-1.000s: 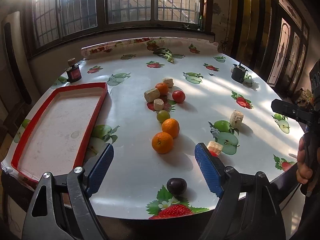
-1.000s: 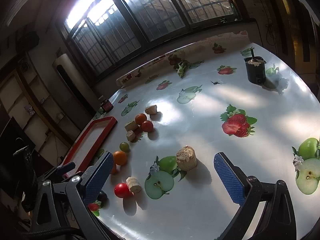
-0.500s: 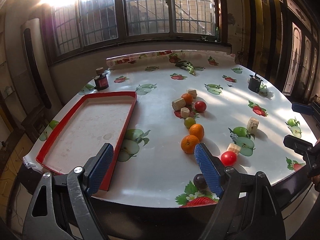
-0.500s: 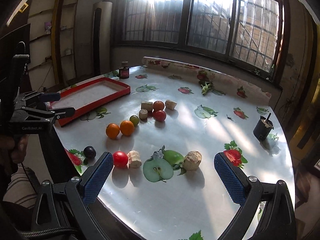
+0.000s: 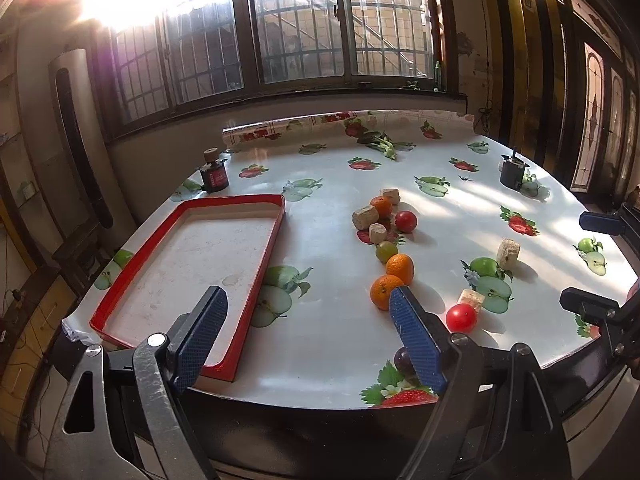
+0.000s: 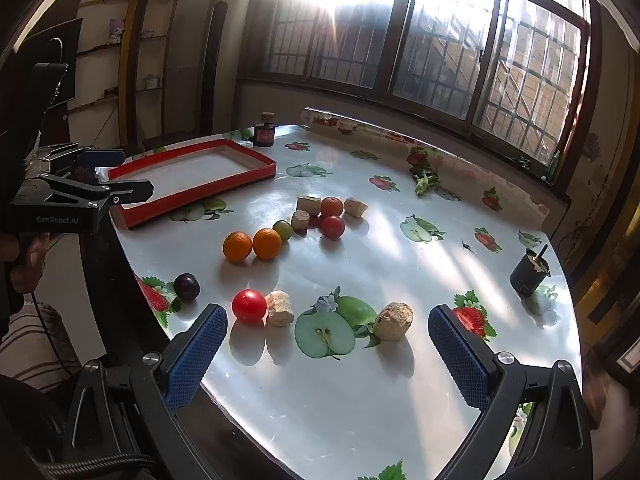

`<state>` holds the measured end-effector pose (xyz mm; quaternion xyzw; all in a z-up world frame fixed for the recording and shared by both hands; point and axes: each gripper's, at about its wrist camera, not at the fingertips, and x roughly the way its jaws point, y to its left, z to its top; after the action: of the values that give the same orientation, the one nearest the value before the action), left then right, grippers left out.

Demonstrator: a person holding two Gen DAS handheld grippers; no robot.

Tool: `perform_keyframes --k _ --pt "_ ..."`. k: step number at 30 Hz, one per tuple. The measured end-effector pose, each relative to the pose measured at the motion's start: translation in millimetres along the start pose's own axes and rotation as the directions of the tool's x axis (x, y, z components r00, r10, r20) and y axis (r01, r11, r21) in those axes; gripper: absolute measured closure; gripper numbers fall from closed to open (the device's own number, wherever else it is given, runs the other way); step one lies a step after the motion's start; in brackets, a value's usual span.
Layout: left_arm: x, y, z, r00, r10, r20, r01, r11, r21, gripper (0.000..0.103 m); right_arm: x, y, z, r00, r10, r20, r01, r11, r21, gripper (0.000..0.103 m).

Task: Organize fruits
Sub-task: 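Move both tools over the table toward the scattered fruits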

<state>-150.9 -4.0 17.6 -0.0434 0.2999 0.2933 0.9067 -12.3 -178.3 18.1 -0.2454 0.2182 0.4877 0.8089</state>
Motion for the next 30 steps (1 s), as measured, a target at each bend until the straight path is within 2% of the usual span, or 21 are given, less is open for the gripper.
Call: perform_keyframes --k 15,30 --pt "-2.0 2.5 -5.6 0.999 -0.030 -0.019 0.030 0.999 -0.020 0.019 2.3 -3.2 -3.1 1.000 -0.017 -0.009 0.017 1.000 0.022 0.001" --pt "10.7 -20.5 -18.1 0.989 -0.119 -0.089 0.120 0.993 0.009 0.019 10.2 -14.3 -11.1 1.000 -0.006 -0.028 0.008 0.998 0.060 0.001"
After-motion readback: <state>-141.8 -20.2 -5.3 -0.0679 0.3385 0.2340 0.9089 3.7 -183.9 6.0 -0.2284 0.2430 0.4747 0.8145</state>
